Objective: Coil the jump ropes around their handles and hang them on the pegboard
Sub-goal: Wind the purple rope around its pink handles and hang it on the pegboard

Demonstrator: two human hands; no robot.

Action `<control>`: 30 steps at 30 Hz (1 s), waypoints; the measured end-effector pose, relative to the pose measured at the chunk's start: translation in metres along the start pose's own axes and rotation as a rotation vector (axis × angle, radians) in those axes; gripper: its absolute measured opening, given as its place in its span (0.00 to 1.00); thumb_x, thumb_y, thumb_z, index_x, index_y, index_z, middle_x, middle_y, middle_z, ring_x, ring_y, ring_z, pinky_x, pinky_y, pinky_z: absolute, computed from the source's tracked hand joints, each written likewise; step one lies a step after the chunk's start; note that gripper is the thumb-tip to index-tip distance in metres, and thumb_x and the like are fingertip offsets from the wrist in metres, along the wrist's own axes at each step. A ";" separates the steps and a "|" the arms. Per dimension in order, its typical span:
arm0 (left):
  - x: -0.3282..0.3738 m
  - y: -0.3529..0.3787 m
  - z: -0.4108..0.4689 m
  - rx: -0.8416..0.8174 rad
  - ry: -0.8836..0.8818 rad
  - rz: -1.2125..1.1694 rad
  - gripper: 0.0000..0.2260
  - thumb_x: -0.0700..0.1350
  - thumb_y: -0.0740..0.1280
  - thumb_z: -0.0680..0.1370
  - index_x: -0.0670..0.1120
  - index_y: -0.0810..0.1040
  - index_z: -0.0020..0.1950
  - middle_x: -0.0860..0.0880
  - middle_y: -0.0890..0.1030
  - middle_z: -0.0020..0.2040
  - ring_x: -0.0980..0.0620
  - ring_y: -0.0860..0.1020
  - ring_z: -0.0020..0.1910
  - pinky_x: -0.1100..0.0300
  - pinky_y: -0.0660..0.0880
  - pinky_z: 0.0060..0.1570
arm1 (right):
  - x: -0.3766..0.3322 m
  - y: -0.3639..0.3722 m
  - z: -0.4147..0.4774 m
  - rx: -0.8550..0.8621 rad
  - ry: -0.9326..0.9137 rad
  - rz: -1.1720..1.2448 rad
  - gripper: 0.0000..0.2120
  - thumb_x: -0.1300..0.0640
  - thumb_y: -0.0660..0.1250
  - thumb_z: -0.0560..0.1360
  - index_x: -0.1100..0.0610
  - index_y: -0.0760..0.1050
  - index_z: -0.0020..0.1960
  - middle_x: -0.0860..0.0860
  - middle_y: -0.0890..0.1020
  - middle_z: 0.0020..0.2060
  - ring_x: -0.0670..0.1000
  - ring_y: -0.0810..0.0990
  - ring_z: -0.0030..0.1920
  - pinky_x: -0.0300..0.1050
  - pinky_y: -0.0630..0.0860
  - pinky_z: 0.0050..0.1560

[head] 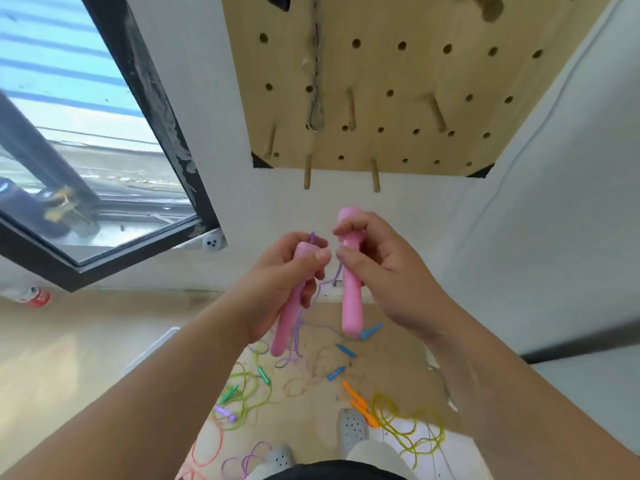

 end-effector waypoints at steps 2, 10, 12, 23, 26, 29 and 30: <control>0.004 0.017 0.009 -0.011 0.001 0.046 0.26 0.52 0.76 0.69 0.43 0.74 0.63 0.44 0.80 0.47 0.46 0.78 0.40 0.54 0.77 0.40 | 0.002 -0.001 0.006 -0.091 0.011 0.008 0.18 0.56 0.68 0.80 0.41 0.70 0.66 0.46 0.82 0.48 0.47 0.83 0.47 0.45 0.80 0.54; 0.000 0.049 0.040 0.209 -0.059 0.008 0.28 0.35 0.75 0.64 0.48 0.76 0.62 0.43 0.82 0.46 0.47 0.81 0.40 0.54 0.79 0.39 | 0.037 -0.027 0.030 -0.255 -0.069 -0.355 0.54 0.36 0.75 0.65 0.40 0.47 0.81 0.37 0.75 0.65 0.39 0.77 0.58 0.42 0.76 0.60; -0.006 0.050 0.042 0.246 -0.072 0.124 0.27 0.33 0.71 0.63 0.49 0.77 0.60 0.41 0.79 0.45 0.47 0.77 0.36 0.54 0.76 0.35 | 0.044 -0.043 0.035 -0.246 -0.096 -0.362 0.56 0.32 0.77 0.60 0.39 0.52 0.80 0.35 0.73 0.55 0.38 0.75 0.54 0.38 0.73 0.55; 0.025 0.045 0.041 0.103 0.125 1.283 0.26 0.43 0.72 0.70 0.55 0.66 0.64 0.57 0.75 0.47 0.55 0.75 0.45 0.61 0.73 0.42 | 0.067 -0.054 0.052 -0.432 -0.015 -0.413 0.07 0.54 0.70 0.76 0.46 0.78 0.53 0.45 0.77 0.34 0.45 0.73 0.35 0.54 0.75 0.44; 0.013 0.032 0.046 0.192 0.083 1.260 0.18 0.50 0.73 0.72 0.55 0.71 0.58 0.57 0.77 0.46 0.51 0.77 0.45 0.56 0.76 0.44 | 0.062 -0.058 0.048 -0.421 -0.030 -0.477 0.11 0.52 0.68 0.78 0.50 0.74 0.38 0.45 0.73 0.30 0.45 0.68 0.32 0.49 0.69 0.37; 0.004 0.033 0.052 0.246 0.108 1.151 0.13 0.53 0.73 0.71 0.55 0.72 0.50 0.55 0.78 0.41 0.52 0.77 0.40 0.57 0.75 0.38 | 0.058 -0.067 0.043 -0.403 -0.035 -0.438 0.12 0.51 0.70 0.76 0.48 0.72 0.36 0.44 0.72 0.28 0.44 0.69 0.30 0.49 0.71 0.35; 0.003 0.033 0.054 0.273 0.115 1.104 0.13 0.52 0.73 0.70 0.54 0.72 0.49 0.54 0.79 0.41 0.53 0.77 0.40 0.55 0.76 0.38 | 0.059 -0.070 0.042 -0.396 -0.017 -0.372 0.12 0.51 0.71 0.75 0.48 0.72 0.36 0.44 0.71 0.28 0.44 0.69 0.30 0.52 0.74 0.35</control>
Point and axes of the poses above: each hand's wrist, its own z-axis towards the middle knuckle, its own y-axis out of the palm, x = y × z, the point moved 6 cm from there along z, towards the middle knuckle
